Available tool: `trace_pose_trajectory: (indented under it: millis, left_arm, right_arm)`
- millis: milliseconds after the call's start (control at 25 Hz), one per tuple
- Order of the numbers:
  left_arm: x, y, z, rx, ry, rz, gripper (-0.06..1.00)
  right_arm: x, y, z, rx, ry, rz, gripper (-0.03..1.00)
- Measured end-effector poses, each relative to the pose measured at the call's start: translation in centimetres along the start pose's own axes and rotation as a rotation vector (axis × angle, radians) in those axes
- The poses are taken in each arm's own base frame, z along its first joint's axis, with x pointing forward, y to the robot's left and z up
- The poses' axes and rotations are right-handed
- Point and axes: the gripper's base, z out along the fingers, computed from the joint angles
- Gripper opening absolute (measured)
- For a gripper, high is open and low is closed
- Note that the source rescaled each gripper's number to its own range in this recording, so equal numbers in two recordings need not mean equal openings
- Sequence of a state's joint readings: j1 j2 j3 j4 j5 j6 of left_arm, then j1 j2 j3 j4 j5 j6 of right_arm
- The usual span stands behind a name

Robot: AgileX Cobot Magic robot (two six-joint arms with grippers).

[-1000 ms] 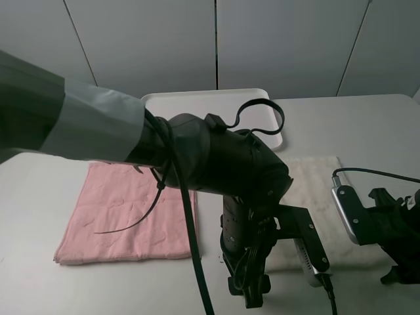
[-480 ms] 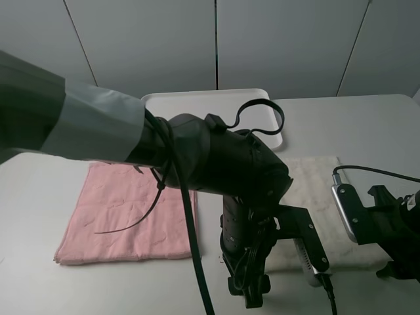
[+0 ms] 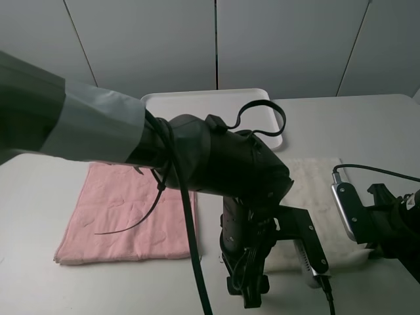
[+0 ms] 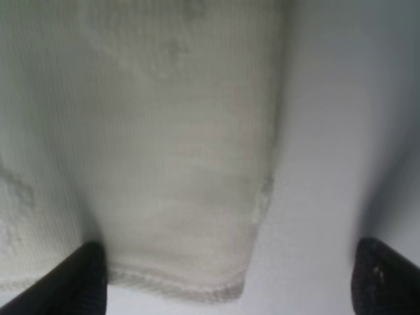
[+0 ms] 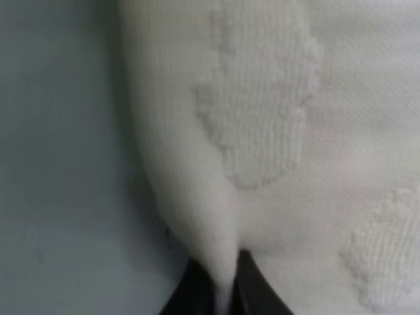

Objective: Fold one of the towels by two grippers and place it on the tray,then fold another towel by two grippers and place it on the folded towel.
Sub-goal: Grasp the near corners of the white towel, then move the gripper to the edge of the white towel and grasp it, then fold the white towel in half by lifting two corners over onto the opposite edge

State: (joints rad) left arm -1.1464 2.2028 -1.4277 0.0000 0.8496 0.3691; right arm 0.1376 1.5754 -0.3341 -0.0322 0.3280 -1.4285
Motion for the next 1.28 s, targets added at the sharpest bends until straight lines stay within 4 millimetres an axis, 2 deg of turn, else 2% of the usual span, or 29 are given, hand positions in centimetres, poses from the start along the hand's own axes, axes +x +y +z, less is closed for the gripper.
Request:
trace_pose_trajectory:
  millis: [320,360,440,520,640,680,760,960,1160,1280]
  left_arm:
    - [-0.1,0.1,0.0,-0.014,-0.008,0.009,0.96]
    - [-0.1,0.1,0.0,-0.016,-0.010,0.010,0.95]
    - [-0.2,0.2,0.0,-0.025,-0.019,0.015,0.85]
    - [-0.2,0.3,0.0,-0.034,-0.024,0.021,0.63]
    - [-0.3,0.5,0.0,-0.050,-0.034,0.030,0.12]
    - [-0.3,0.5,0.0,-0.055,-0.037,0.031,0.04]
    - [-0.4,0.5,0.0,-0.058,-0.041,0.033,0.01]
    - [-0.4,0.5,0.0,-0.059,-0.043,0.018,0.00]
    - [-0.4,0.7,-0.1,-0.059,-0.049,0.010,0.00]
    - [-0.3,1.3,-1.1,-0.068,-0.083,-0.012,0.00]
  right_arm:
    - [-0.1,0.0,0.0,0.000,-0.015,0.043,0.00]
    - [-0.1,0.1,0.0,0.000,-0.015,0.045,0.00]
    - [-0.1,0.1,0.0,-0.001,-0.016,0.047,0.00]
    - [-0.1,0.1,0.0,-0.001,-0.016,0.047,0.00]
    - [-0.2,0.1,0.0,-0.001,-0.021,0.062,0.00]
    - [-0.2,0.1,0.0,-0.002,-0.025,0.074,0.00]
    - [-0.3,0.1,0.0,-0.003,-0.034,0.101,0.00]
    - [-0.4,0.3,-0.2,-0.025,-0.046,0.182,0.00]
    - [-0.5,0.6,-1.8,0.016,-0.075,0.282,0.00]
    - [-0.7,0.7,-2.8,0.038,-0.109,0.356,0.00]
